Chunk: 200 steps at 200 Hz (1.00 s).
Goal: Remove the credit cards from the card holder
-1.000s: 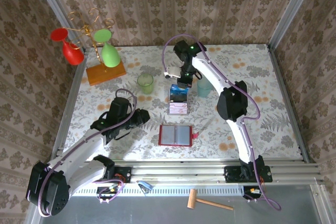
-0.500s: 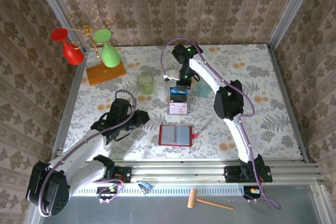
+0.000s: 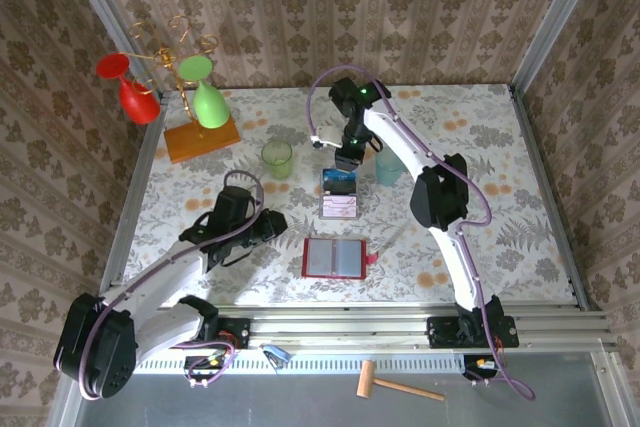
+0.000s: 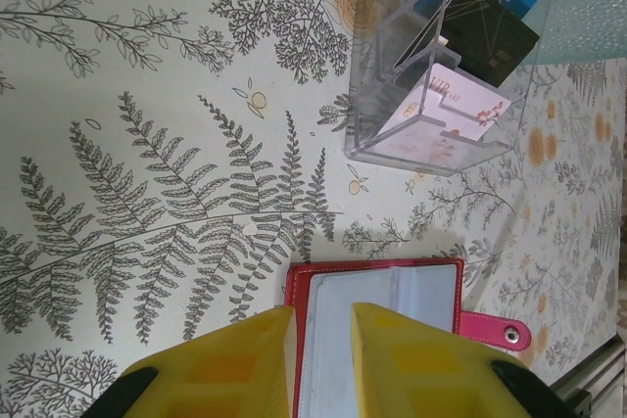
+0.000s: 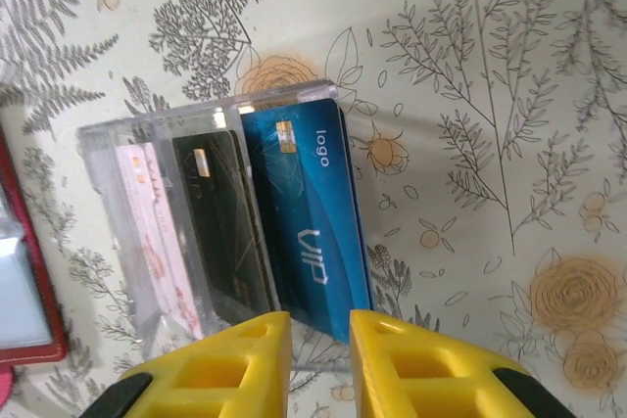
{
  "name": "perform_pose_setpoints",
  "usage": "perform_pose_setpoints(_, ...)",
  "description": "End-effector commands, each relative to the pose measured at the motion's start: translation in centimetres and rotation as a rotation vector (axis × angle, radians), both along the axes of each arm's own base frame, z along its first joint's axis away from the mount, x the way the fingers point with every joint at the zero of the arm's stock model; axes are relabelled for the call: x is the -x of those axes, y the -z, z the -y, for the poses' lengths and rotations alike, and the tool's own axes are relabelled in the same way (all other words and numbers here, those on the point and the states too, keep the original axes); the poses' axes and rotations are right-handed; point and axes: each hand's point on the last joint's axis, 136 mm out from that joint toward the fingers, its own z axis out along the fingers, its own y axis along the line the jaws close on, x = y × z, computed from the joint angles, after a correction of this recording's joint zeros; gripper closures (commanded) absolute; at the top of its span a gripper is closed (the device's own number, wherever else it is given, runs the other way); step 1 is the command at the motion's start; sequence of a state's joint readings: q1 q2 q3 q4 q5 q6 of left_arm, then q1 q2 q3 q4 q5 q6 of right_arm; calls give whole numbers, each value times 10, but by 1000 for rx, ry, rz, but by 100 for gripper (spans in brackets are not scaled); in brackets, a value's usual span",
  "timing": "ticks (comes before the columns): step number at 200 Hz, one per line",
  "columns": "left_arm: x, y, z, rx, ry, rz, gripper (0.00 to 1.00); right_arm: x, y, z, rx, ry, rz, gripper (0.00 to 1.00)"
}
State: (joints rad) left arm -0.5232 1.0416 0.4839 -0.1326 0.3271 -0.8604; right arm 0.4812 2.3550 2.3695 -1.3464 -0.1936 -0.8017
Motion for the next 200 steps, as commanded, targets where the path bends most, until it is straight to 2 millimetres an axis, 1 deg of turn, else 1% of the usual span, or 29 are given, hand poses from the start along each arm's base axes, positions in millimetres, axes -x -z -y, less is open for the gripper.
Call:
perform_pose_setpoints(1, -8, -11, 13, 37, 27, 27, 78, 1, -38, -1, -74, 103, 61, 77)
perform_pose_setpoints(16, -9, -10, 20, 41, 48, 21, 78, 5, -44, -5, -118, 154, 68, 76)
perform_pose_setpoints(55, -7, 1, 42, 43, 115, -4, 79, 28, -48, -14, -222, 262, 79, 76)
perform_pose_setpoints(82, -1, 9, 56, 44, 162, -24, 79, 40, -51, -16, -313, 395, 77, 76)
perform_pose_setpoints(108, 7, 20, 64, 42, 190, -53, 79, 52, -52, -16, -385, 517, 64, 77)
perform_pose_setpoints(130, 16, 30, 67, 33, 209, -86, 79, 66, -48, -15, -424, 617, 26, 77)
perform_pose_setpoints(150, 24, 39, 69, 25, 218, -105, 79, 78, -45, -17, -483, 690, -17, 78)
perform_pose_setpoints(154, 26, 41, 68, 21, 217, -111, 79, 83, -42, -16, -483, 705, -32, 78)
perform_pose_setpoints(172, 33, 48, 68, 13, 222, -129, 79, 89, -37, -17, -537, 770, -50, 81)
perform_pose_setpoints(200, 42, 56, 66, 0, 228, -150, 78, 100, -20, -10, -557, 895, -88, 81)
